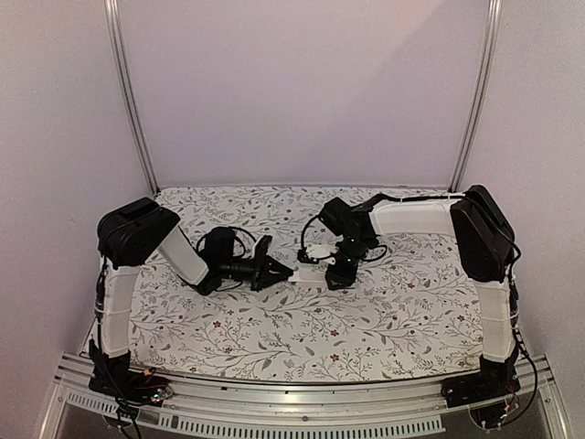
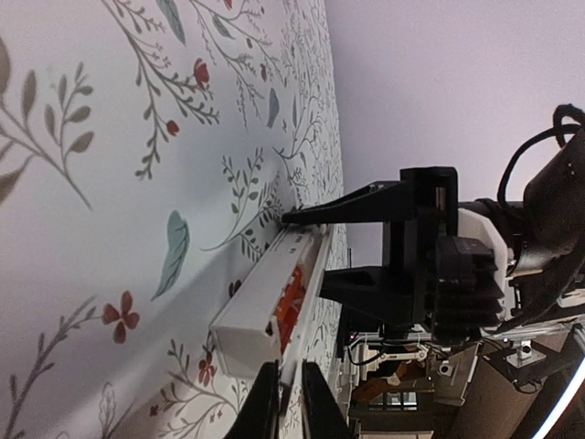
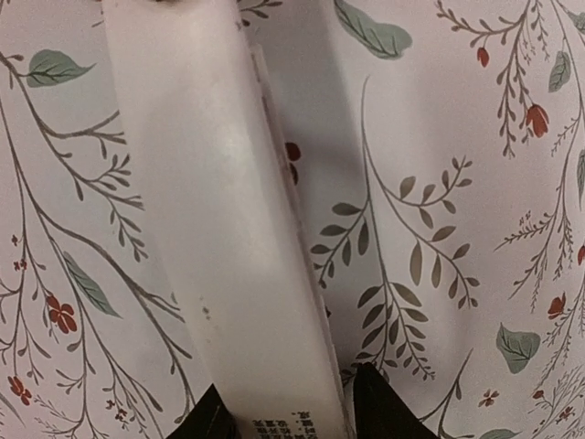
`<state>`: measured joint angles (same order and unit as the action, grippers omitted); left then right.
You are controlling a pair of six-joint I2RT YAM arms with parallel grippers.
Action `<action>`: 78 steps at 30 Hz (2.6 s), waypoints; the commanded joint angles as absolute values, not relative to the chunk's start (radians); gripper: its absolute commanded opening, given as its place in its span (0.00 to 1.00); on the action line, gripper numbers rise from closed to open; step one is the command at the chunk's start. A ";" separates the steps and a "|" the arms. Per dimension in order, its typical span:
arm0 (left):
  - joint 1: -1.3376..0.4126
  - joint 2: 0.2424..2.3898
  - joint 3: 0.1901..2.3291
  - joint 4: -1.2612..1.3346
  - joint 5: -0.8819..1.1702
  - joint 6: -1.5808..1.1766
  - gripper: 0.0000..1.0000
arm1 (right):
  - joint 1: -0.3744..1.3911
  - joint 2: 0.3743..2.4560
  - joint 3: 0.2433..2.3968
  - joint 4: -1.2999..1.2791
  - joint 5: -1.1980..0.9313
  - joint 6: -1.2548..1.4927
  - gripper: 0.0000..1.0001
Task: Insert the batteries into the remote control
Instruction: Hold the remote control without the battery cover at the center of the board, then load the battery cover onto the remote control without the battery cover.
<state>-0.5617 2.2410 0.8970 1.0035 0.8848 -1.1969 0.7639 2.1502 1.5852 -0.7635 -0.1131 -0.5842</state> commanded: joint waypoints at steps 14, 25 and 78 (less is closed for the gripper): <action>-0.583 2.090 0.922 0.567 0.736 -0.908 0.35 | 0.777 2.175 1.615 -0.808 -0.098 -0.590 0.34; -0.629 2.014 0.996 0.268 0.585 -0.698 0.32 | 0.778 2.174 1.617 -0.813 -0.094 -0.577 0.44; -0.710 2.018 1.146 0.024 0.357 -0.559 0.14 | 0.778 2.200 1.653 -0.837 -0.084 -0.569 0.45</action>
<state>-0.6903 1.9984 1.1217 0.0280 0.3401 -0.5686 0.7723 2.1696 1.6287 -0.8219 -0.0834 -0.5766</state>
